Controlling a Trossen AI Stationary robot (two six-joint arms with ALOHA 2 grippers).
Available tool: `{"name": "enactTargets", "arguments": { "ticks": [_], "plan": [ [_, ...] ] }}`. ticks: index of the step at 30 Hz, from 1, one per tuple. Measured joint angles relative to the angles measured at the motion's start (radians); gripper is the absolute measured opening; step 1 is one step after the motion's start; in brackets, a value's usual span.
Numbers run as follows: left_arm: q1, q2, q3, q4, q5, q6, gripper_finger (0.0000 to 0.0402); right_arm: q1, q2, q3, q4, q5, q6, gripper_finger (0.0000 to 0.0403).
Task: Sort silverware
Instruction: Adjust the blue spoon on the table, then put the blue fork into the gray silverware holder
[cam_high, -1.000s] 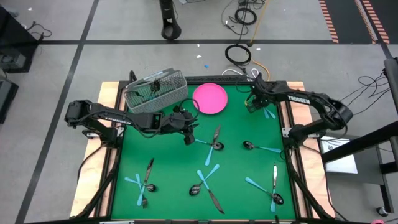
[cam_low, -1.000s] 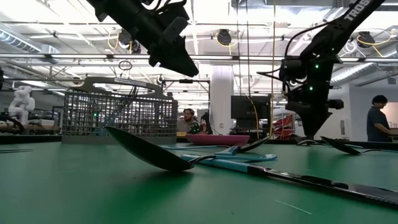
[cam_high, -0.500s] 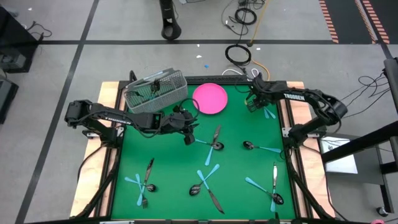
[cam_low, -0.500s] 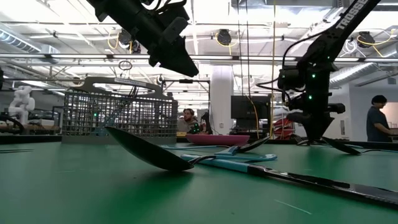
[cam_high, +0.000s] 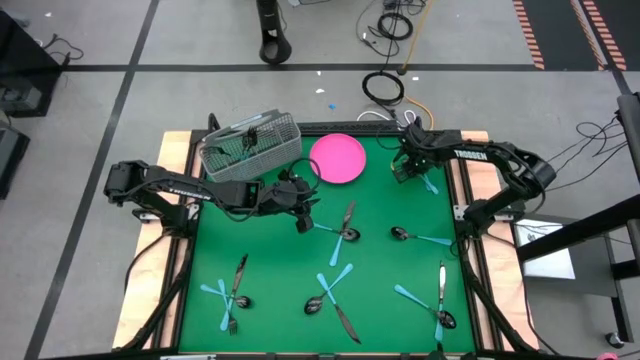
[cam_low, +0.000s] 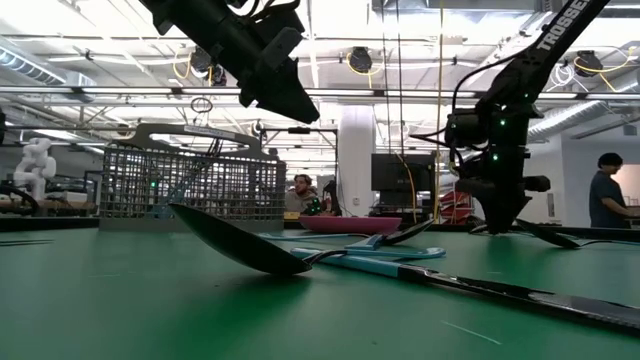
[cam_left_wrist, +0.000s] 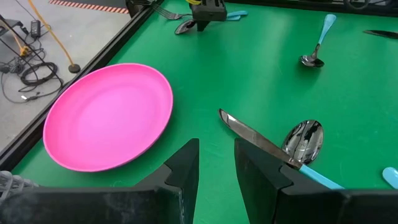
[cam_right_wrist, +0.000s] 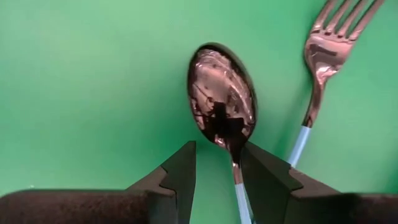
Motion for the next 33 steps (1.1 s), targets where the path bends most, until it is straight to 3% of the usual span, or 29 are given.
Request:
{"name": "enactTargets", "arguments": {
  "ticks": [13, 17, 33],
  "plan": [
    [0.000, 0.000, 0.000, 0.000, 0.000, 0.006, 0.0105, -0.029, -0.144, 0.013, -0.078, 0.114, -0.005, 0.0116],
    [0.000, 0.000, 0.000, 0.000, 0.000, 0.010, 0.0105, -0.076, -0.118, 0.013, -0.087, 0.113, -0.002, 0.0116],
    [0.000, 0.000, 0.000, 0.000, 0.000, 0.026, 0.0105, -0.060, -0.038, 0.013, -0.029, 0.162, 0.035, 0.0116]
  ]
}}
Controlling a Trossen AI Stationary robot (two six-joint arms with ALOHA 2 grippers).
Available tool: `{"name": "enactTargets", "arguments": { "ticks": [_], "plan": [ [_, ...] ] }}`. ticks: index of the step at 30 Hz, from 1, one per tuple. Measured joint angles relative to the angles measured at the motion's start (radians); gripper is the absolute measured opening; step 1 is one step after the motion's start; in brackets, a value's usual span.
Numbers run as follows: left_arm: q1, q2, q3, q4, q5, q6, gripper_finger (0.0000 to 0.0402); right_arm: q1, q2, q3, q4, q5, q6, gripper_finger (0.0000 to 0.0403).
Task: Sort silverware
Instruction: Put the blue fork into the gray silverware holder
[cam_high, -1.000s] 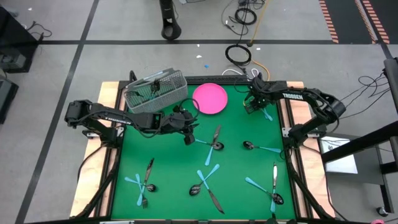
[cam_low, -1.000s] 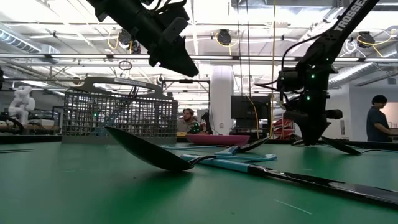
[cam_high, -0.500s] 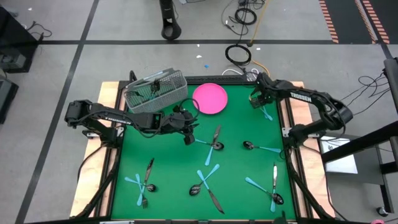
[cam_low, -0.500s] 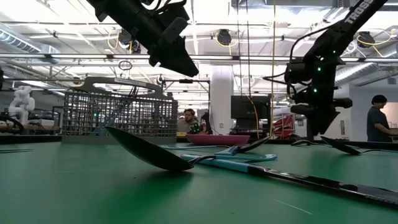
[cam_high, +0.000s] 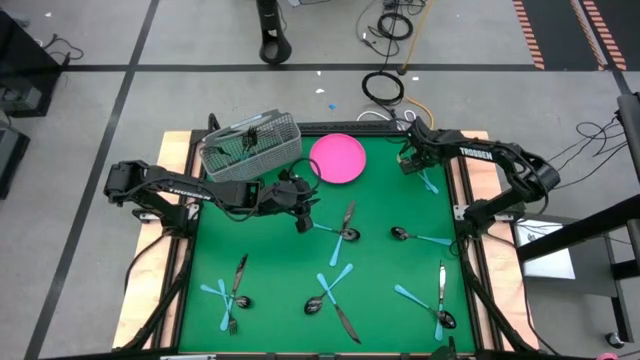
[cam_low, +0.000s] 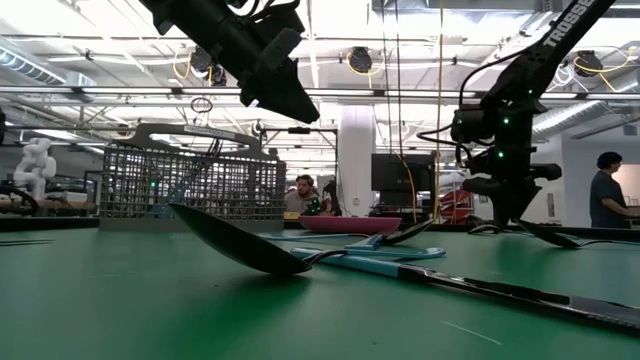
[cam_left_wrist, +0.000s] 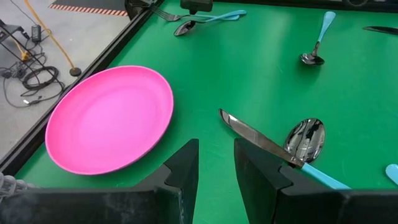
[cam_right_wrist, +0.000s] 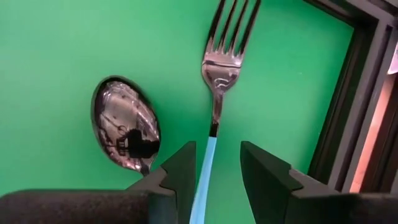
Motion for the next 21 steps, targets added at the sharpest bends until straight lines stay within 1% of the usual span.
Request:
{"name": "enactTargets", "arguments": {
  "ticks": [17, 21],
  "plan": [
    [0.000, 0.000, 0.000, 0.000, 0.000, 0.000, 0.0105, 0.045, 0.000, -0.042, 0.012, 0.000, 0.061, 0.0116],
    [0.000, 0.000, 0.000, 0.000, 0.000, 0.000, 0.0105, 0.057, 0.022, -0.047, 0.006, 0.007, 0.065, 0.0116]
  ]
}}
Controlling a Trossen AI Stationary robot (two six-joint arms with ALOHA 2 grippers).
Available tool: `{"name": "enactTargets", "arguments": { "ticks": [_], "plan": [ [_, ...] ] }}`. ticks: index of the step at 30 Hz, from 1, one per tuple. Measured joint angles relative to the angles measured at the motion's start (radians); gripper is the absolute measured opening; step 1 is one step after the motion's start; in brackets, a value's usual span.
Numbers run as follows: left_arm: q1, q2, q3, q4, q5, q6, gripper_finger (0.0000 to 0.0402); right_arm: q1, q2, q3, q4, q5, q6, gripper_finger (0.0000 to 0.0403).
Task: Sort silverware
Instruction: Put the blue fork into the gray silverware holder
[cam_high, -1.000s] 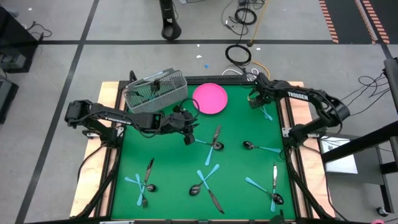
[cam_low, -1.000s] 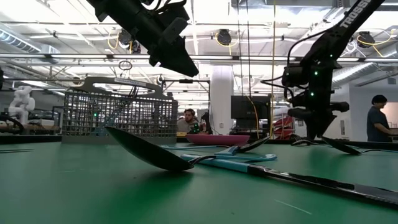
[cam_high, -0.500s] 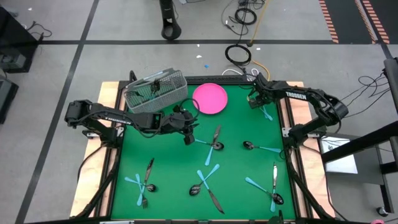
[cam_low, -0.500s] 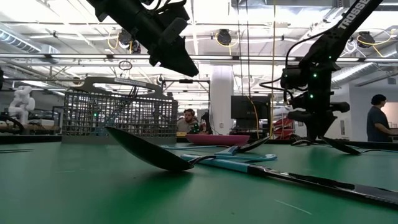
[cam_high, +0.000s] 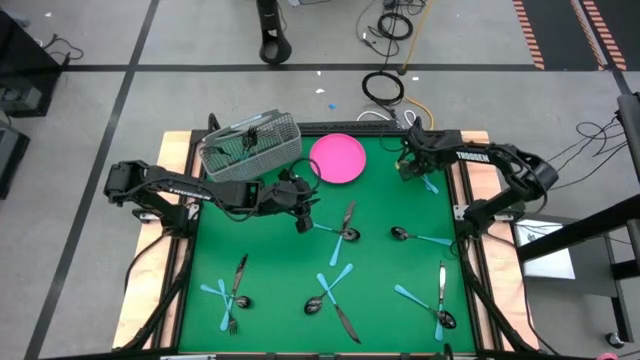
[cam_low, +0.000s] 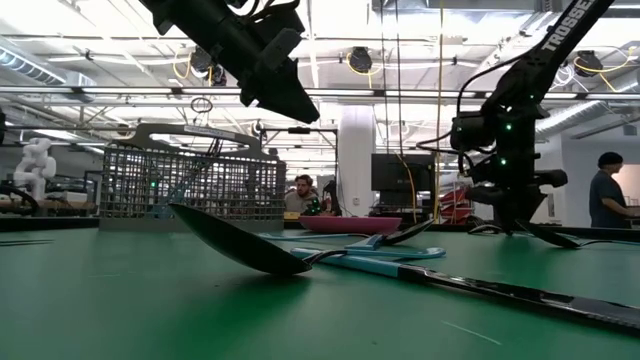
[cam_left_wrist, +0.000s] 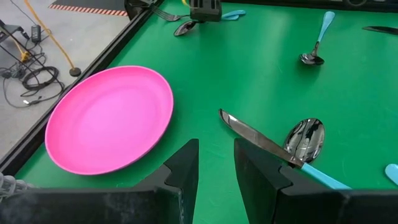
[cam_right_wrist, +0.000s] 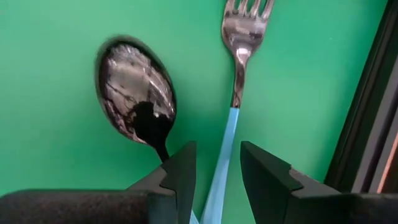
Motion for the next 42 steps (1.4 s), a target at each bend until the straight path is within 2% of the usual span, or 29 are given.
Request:
{"name": "enactTargets", "arguments": {
  "ticks": [5, 15, 25, 29, 37, 42],
  "plan": [
    [0.000, 0.000, 0.000, 0.000, 0.025, -0.001, 0.0105, 0.016, 0.018, 0.002, -0.003, 0.027, 0.000, 0.0116],
    [-0.007, -0.001, 0.000, -0.001, 0.030, -0.001, 0.0105, 0.019, 0.018, 0.004, -0.036, 0.005, -0.075, 0.0111],
    [-0.008, -0.002, 0.000, -0.001, 0.031, -0.002, 0.0105, 0.022, 0.019, 0.002, -0.028, -0.031, -0.064, 0.0011],
    [-0.008, -0.002, 0.000, -0.001, 0.031, -0.002, 0.0105, 0.022, 0.019, 0.001, -0.024, -0.025, -0.050, 0.0009],
    [-0.010, -0.003, 0.000, -0.001, 0.031, -0.002, 0.0105, 0.038, 0.019, -0.021, 0.043, 0.040, 0.045, 0.0003],
    [-0.013, -0.003, 0.000, -0.001, 0.031, -0.002, 0.0105, 0.040, 0.022, -0.040, 0.104, 0.133, 0.107, 0.0001]
  ]
}}
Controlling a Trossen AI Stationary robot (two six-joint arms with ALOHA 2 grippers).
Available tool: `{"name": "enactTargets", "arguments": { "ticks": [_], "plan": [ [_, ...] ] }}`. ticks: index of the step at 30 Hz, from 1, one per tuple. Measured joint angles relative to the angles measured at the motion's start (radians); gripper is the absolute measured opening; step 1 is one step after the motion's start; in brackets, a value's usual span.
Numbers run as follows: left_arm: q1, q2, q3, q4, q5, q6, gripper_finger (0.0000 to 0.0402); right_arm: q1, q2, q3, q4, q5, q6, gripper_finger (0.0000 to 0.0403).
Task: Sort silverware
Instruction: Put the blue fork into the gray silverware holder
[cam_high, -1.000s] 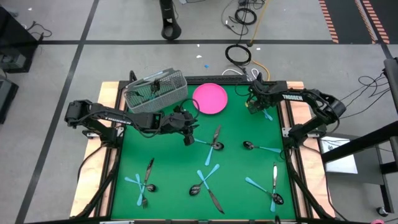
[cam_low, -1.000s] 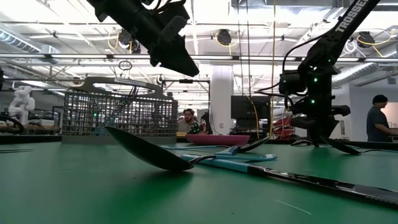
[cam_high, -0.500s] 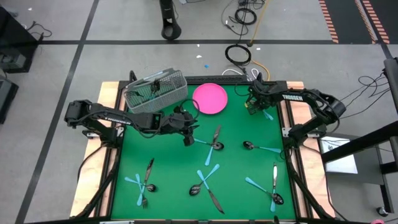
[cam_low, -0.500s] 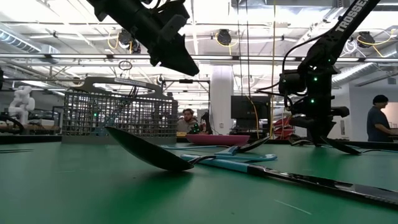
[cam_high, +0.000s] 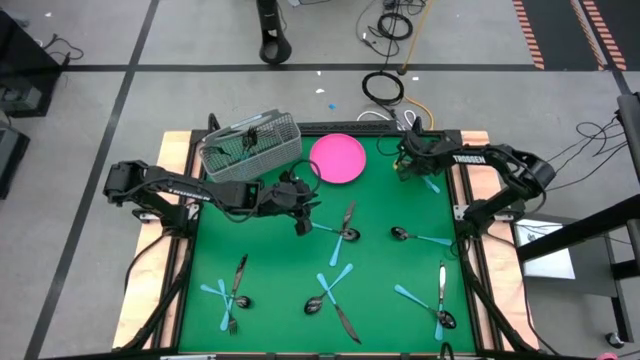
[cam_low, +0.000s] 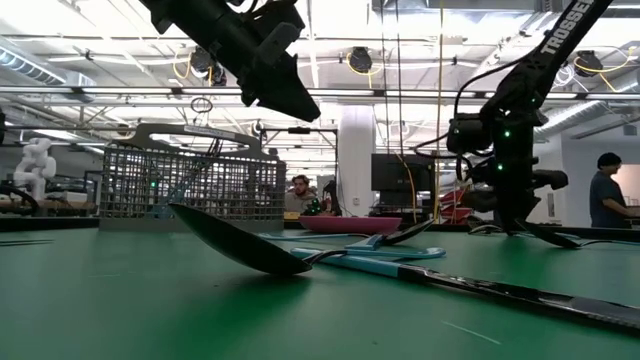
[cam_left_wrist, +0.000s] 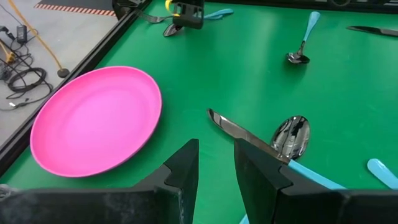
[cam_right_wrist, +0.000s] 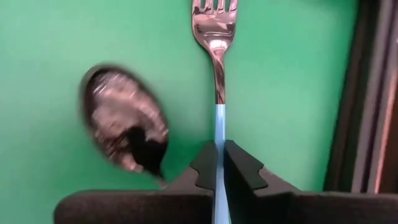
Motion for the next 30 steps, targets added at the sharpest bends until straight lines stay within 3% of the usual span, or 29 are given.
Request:
{"name": "enactTargets", "arguments": {
  "ticks": [9, 12, 22, 27, 30],
  "plan": [
    [0.000, 0.000, 0.000, 0.000, 0.000, 0.001, 0.0105, 0.077, 0.001, -0.031, 0.119, 0.149, 0.026, 0.0001],
    [0.000, 0.000, 0.000, 0.000, 0.000, 0.001, 0.0105, 0.101, -0.007, -0.031, 0.125, 0.155, 0.024, 0.0002],
    [-0.003, 0.000, 0.000, 0.035, 0.000, 0.001, 0.0105, 0.125, -0.111, -0.030, 0.132, 0.309, -0.040, 0.0001],
    [-0.003, 0.000, 0.000, 0.083, 0.001, 0.001, 0.0105, 0.127, -0.204, -0.029, 0.153, 0.284, -0.080, 0.0001],
    [-0.005, -0.001, 0.000, 0.125, 0.008, 0.002, 0.0105, 0.127, -0.280, -0.029, 0.167, 0.154, -0.110, 0.0001]
  ]
}}
